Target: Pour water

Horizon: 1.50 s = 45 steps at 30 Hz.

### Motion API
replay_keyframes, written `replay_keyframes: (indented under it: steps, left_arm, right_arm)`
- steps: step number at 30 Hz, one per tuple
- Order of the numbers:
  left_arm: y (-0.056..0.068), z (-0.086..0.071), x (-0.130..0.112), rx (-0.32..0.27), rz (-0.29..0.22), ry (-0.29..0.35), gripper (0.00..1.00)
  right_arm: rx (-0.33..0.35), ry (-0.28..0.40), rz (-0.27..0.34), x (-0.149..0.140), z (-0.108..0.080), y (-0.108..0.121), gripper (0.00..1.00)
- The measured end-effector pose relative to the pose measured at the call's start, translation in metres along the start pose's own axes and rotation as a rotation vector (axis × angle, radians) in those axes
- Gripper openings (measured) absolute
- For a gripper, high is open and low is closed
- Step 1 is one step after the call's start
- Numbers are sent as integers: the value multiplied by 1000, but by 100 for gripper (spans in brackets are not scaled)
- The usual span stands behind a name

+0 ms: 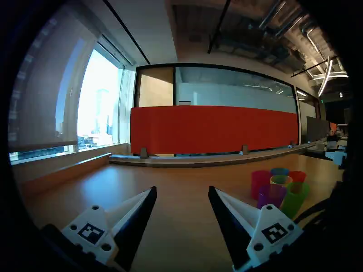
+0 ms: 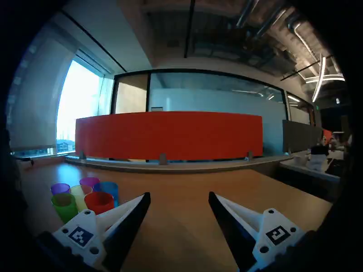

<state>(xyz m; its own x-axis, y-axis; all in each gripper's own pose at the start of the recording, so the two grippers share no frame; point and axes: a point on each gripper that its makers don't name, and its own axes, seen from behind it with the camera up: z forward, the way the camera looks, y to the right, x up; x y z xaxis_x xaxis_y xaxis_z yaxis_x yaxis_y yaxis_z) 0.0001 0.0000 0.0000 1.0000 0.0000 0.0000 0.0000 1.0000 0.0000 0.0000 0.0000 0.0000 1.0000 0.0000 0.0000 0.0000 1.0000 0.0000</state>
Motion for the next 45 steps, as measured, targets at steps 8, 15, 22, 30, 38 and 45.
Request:
replay_keyframes:
  steps: [8, 15, 22, 30, 38, 45]
  left_arm:
    - [-2, 0, 1, 8, 0, 0, 84]
    - [-3, -1, 1, 11, 0, 1, 84]
    - [-1, 0, 0, 3, 1, -4, 84]
    - [3, 3, 14, -8, 14, 3, 84]
    - [8, 7, 36, -26, 31, 11, 84]
    - [12, 10, 54, -45, 34, -8, 84]
  right_arm:
    - [0, -1, 0, 1, 0, -1, 99]
    - [0, 0, 0, 0, 1, -1, 100]
    - [3, 0, -1, 0, 1, -1, 99]
    - [14, -10, -6, 3, 1, 0, 99]
    - [23, -1, -17, 25, 2, 1, 99]
    - [44, -14, -40, 48, 2, -6, 99]
